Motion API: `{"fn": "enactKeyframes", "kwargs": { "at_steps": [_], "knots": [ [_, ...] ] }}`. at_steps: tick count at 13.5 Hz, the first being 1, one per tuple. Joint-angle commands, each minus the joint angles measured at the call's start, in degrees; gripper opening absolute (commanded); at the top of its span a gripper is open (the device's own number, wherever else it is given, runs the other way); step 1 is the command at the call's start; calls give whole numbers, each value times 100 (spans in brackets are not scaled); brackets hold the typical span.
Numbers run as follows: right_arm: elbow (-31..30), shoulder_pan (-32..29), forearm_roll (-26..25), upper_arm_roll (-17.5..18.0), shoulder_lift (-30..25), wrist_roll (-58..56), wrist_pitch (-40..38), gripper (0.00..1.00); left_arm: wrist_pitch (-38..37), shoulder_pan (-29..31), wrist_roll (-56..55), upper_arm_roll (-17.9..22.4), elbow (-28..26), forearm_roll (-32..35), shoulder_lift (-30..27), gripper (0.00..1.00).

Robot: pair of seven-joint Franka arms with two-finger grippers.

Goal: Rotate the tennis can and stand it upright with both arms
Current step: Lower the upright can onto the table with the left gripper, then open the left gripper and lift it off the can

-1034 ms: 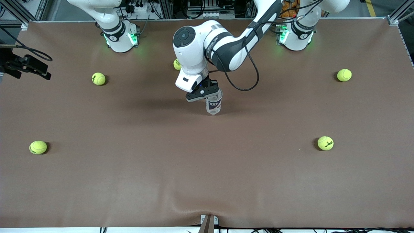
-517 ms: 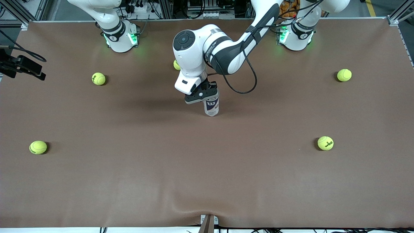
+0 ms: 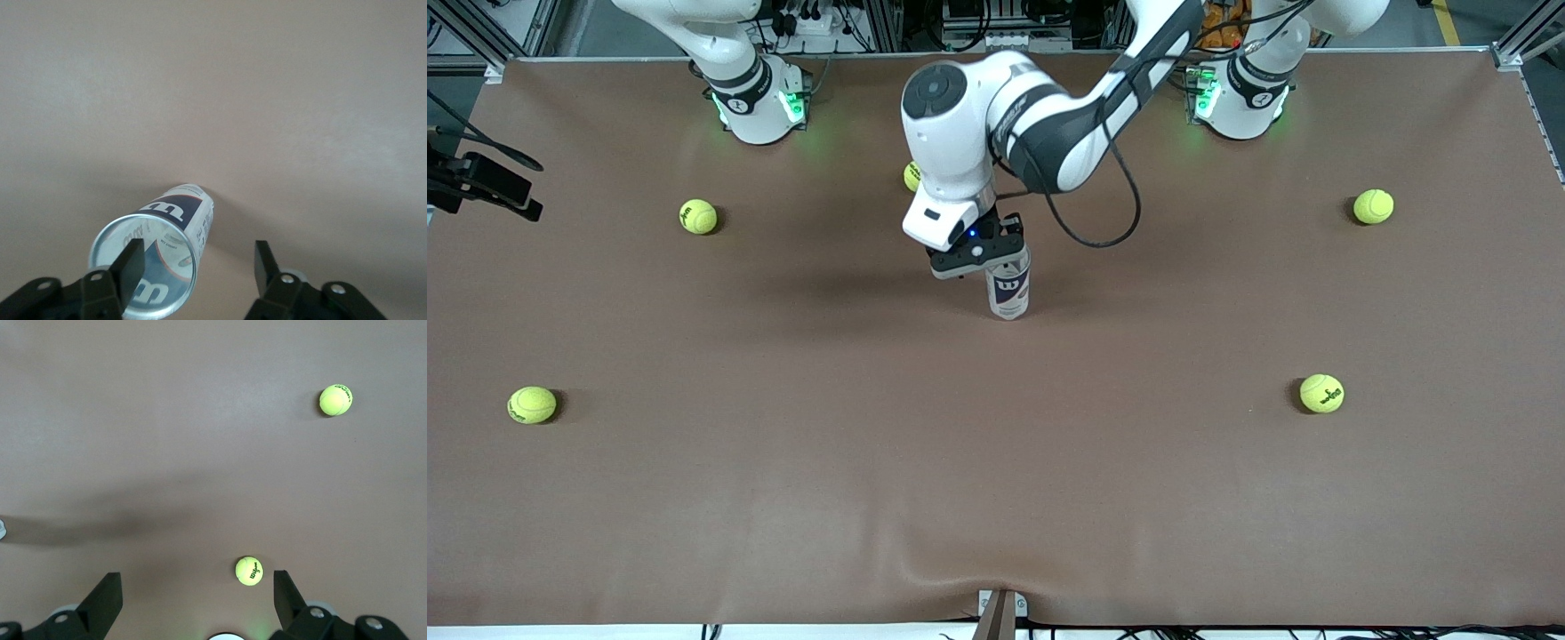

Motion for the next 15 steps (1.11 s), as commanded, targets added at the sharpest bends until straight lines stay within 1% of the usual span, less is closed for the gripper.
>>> {"fn": "enactKeyframes", "kwargs": {
  "at_steps": [1,3,6,7,8,10,13,15],
  "knots": [
    [42,310,89,-308,-31,52,-39,100,-159,136,-77,-11,-64,-39,-452,100],
    [42,477,89,-466,-31,52,-39,100,-396,311,-51,-11,-64,-57,-672,100],
    [42,381,97,-458,-22,43,-39,100,-529,742,-33,-11,-64,-372,-962,100],
    [42,372,97,-467,-31,43,-39,100,-538,1048,-15,-11,-73,-530,-1129,100],
    [42,372,89,-467,-31,43,-48,100,-590,1286,176,-37,-82,-645,-1209,100],
    [42,381,97,-467,-40,35,-48,100,-827,1515,825,7,-82,-602,-1297,100],
    [42,372,89,-467,-40,26,-48,100,-950,2209,1757,-11,-82,-655,-1481,100],
    [51,390,89,-458,-57,26,-39,100,-1091,2613,2573,-11,-91,-620,-1526,100]
  ]
}}
